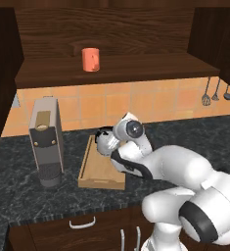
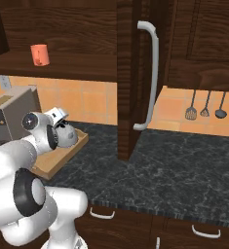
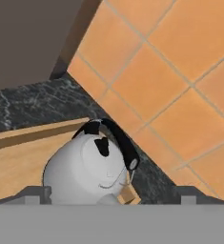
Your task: Pick the kettle from the counter and place it on the tray. Then pick the mug from the cabinet and place it on the tray. Then close the cabinet doors.
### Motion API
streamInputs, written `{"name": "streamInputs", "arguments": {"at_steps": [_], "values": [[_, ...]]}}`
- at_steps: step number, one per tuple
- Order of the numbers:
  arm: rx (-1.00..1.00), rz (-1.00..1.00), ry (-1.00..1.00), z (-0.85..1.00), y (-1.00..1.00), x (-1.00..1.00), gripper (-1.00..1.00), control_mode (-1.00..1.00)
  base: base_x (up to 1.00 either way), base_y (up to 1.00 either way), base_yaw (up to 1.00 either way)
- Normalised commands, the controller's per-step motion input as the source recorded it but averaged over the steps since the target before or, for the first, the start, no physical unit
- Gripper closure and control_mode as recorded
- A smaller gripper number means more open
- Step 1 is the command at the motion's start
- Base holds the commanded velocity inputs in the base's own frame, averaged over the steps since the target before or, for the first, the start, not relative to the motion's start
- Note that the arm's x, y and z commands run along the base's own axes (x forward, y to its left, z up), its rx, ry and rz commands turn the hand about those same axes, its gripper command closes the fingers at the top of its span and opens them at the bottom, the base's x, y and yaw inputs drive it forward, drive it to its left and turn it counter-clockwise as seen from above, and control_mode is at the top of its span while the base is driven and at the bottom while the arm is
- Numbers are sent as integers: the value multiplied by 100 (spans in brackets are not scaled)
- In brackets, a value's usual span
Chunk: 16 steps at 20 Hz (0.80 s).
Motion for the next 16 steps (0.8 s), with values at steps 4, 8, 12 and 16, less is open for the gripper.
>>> {"name": "streamInputs", "arguments": {"at_steps": [4,8,12,16], "values": [[27,-30,0,62,1,-44,-100,-100,0,0,0],[28,-15,0,60,0,-50,-100,-100,0,0,0],[25,-16,0,72,0,-40,-100,-100,0,0,0],[20,-11,0,66,0,-39,-100,-100,0,0,0]]}}
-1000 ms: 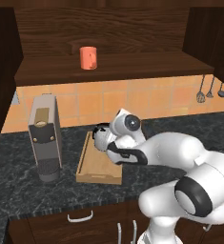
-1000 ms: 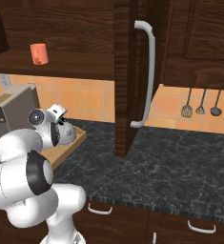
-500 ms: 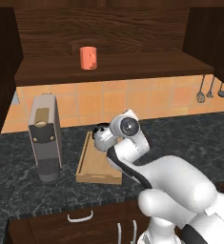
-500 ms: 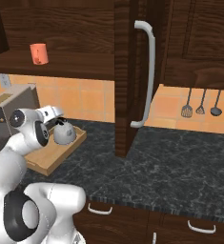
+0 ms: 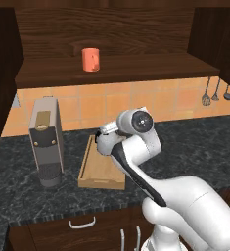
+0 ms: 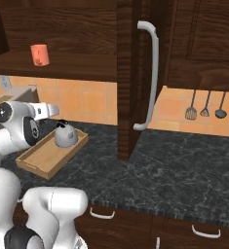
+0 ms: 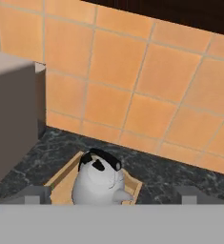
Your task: Pick the kettle from the counter and place it on the tray. Then pick the mug from the cabinet and place it on the tray. Then close the cabinet doors.
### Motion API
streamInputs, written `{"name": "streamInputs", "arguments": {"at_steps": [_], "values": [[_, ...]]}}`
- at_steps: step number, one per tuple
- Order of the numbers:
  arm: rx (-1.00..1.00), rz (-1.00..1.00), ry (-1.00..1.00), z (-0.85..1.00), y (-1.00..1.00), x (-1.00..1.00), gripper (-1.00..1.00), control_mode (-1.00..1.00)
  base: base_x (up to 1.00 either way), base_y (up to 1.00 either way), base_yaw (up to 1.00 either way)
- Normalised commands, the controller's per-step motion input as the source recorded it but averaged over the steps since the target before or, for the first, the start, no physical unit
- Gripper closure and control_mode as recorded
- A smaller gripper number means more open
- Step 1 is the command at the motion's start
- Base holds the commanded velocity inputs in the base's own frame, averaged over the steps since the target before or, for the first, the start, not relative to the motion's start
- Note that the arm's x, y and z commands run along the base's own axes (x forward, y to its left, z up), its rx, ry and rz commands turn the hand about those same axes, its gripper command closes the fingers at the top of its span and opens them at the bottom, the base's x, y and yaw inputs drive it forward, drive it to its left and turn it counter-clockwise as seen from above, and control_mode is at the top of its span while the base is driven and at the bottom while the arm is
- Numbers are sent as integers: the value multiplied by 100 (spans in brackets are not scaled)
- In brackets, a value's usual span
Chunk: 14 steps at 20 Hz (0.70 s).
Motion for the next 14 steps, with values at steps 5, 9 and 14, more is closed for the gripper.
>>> {"name": "streamInputs", "arguments": {"at_steps": [5,9,14], "values": [[8,-1,0,75,0,-32,-100,-100,0,0,0],[1,0,-1,77,0,-26,-100,-100,0,0,0],[3,0,0,77,0,-16,-100,-100,0,0,0]]}}
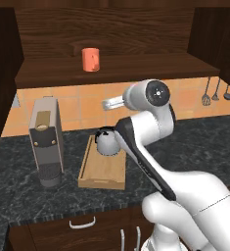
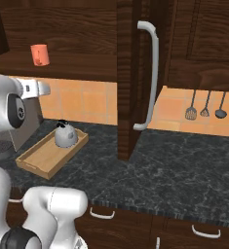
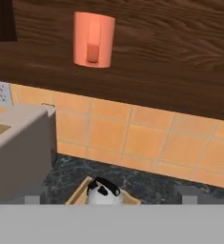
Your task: Pick the kettle from the counter and place it on the tray. Then pick the mug from the cabinet and place it on the tray. Then close the cabinet doors.
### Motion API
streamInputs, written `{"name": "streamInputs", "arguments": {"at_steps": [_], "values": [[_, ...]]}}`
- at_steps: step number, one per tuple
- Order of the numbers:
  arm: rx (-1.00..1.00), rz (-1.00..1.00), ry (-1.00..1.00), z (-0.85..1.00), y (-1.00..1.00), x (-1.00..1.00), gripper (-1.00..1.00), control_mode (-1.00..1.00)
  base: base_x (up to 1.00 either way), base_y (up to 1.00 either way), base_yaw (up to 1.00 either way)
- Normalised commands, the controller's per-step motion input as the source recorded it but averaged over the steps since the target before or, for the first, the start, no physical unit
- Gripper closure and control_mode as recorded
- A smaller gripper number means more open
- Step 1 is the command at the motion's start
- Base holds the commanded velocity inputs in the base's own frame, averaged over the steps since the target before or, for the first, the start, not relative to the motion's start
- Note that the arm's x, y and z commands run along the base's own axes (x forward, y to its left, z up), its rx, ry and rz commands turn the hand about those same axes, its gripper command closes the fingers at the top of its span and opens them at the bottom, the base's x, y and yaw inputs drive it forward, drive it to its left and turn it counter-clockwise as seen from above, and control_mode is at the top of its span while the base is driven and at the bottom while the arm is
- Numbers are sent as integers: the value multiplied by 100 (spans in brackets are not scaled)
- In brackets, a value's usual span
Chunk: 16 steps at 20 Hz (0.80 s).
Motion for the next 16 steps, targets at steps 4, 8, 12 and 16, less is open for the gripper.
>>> {"name": "streamInputs", "arguments": {"at_steps": [4,8,12,16], "values": [[1,0,0,74,11,-1,-100,-100,0,0,0],[0,0,-3,66,4,13,-100,-100,0,0,0],[1,0,-6,61,2,12,-100,-100,0,0,0],[19,0,0,20,27,15,-100,-100,0,0,0]]}}
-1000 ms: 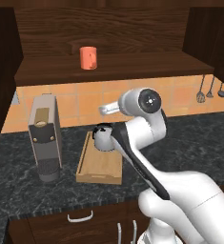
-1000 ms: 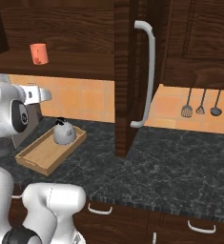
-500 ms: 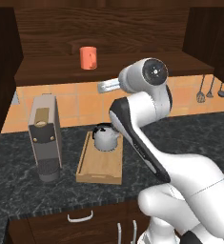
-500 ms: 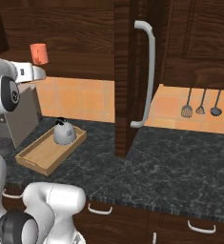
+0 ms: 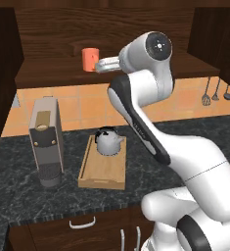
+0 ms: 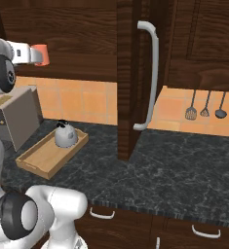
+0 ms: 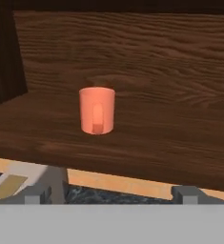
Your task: Pick the kettle from the counter and place it on the tray. Then pick the mug from the cabinet and place it on the tray. Then close the cabinet doors.
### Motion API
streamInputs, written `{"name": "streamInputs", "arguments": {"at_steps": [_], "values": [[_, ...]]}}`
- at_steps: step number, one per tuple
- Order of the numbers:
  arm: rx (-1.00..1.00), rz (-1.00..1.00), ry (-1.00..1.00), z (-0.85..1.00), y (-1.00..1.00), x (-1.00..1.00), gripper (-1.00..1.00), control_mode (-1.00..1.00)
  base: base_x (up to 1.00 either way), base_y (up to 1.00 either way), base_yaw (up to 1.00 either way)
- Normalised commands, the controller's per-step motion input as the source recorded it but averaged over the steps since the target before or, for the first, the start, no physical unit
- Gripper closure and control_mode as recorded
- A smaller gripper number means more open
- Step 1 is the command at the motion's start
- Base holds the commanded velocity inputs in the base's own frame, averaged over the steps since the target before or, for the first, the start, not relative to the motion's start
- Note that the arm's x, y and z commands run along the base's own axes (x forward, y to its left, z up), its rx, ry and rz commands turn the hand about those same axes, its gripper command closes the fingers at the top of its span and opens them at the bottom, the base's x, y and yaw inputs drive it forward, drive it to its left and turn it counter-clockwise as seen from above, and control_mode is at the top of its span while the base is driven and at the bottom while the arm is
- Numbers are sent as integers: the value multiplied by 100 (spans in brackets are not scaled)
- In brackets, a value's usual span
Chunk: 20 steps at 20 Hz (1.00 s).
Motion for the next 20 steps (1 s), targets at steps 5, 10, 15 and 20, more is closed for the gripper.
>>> {"name": "streamInputs", "arguments": {"at_steps": [5,10,15,20], "values": [[9,0,0,-2,29,33,-100,-100,0,0,0],[3,0,8,-31,2,42,-100,-100,0,0,0],[3,5,7,-15,0,69,-100,-100,0,0,0],[0,8,0,-2,1,68,-100,-100,0,0,0]]}}
